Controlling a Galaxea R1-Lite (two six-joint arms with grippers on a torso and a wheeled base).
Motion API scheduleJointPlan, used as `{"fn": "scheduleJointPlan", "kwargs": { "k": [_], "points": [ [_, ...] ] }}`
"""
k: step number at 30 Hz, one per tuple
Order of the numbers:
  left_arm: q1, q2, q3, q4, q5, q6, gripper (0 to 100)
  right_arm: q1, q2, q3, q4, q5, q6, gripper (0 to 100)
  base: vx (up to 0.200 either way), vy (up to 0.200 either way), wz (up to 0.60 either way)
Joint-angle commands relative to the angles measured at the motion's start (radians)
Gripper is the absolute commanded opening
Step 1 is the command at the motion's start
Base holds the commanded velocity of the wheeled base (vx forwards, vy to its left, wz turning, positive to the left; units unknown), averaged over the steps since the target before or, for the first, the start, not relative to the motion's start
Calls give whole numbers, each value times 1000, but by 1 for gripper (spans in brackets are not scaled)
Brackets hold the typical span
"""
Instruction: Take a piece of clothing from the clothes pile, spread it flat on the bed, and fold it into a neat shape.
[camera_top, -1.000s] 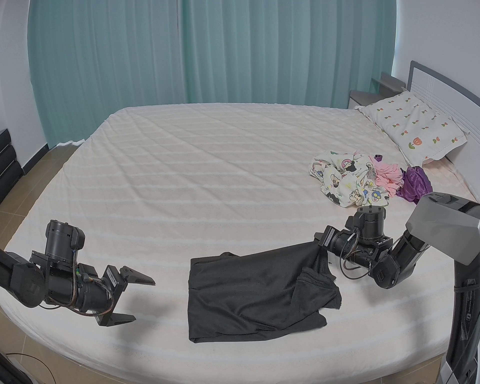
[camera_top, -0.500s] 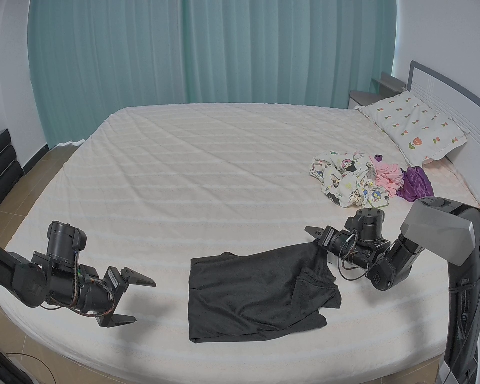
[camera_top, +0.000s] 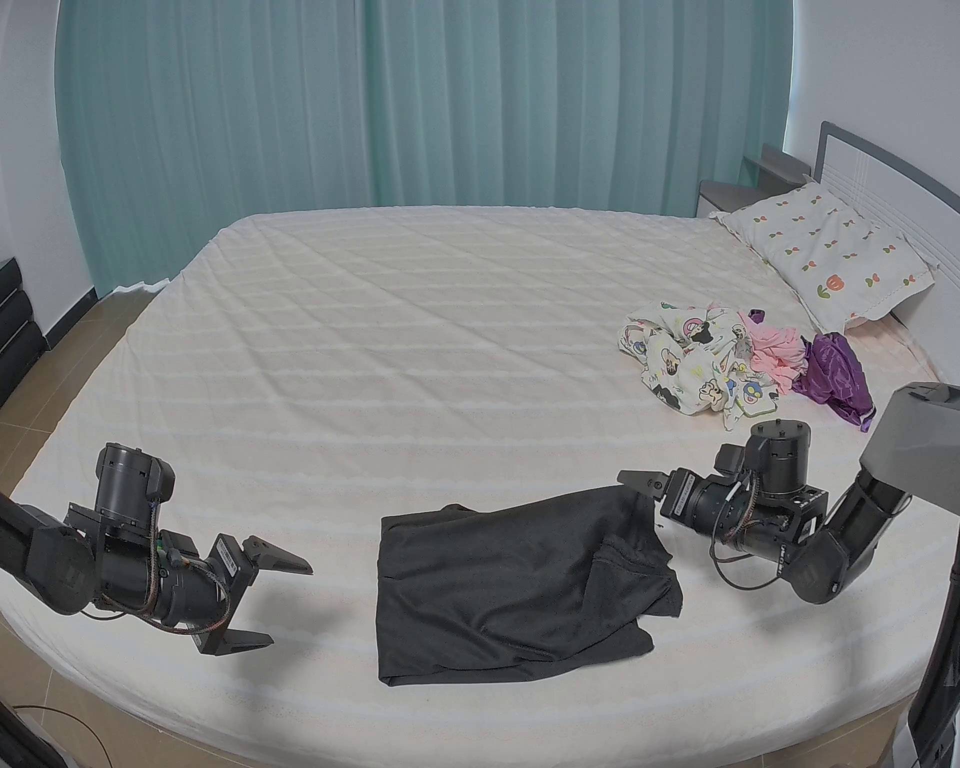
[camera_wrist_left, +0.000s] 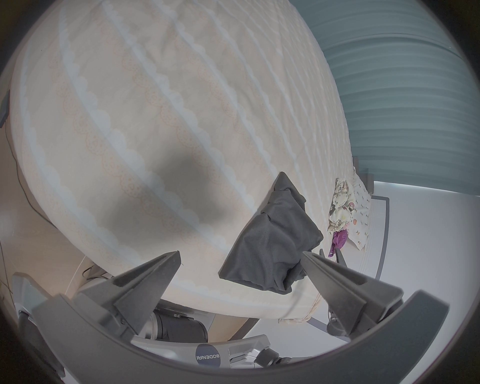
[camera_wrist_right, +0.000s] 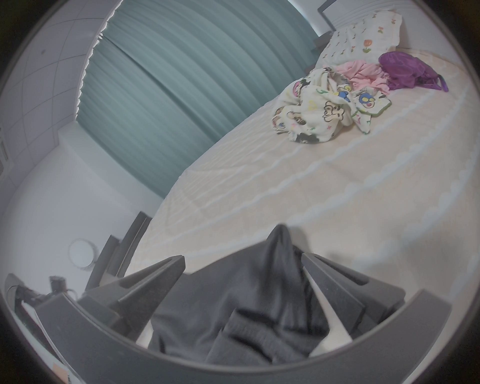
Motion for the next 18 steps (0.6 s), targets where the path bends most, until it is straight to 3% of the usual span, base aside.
{"fn": "scheduleJointPlan", "kwargs": {
  "k": [1, 4, 18],
  "points": [
    [-1, 2, 2, -1, 0, 0, 100, 24, -151, 120, 9, 109, -11, 100, 0, 0, 0],
    [-11, 2, 2, 1, 0, 0, 100, 26, -137, 128, 15, 163, -19, 100, 0, 0, 0],
    [-27, 1, 9, -1, 1, -2, 100, 44, 72, 43, 30, 168, -95, 100, 0, 0, 0]
  ]
}}
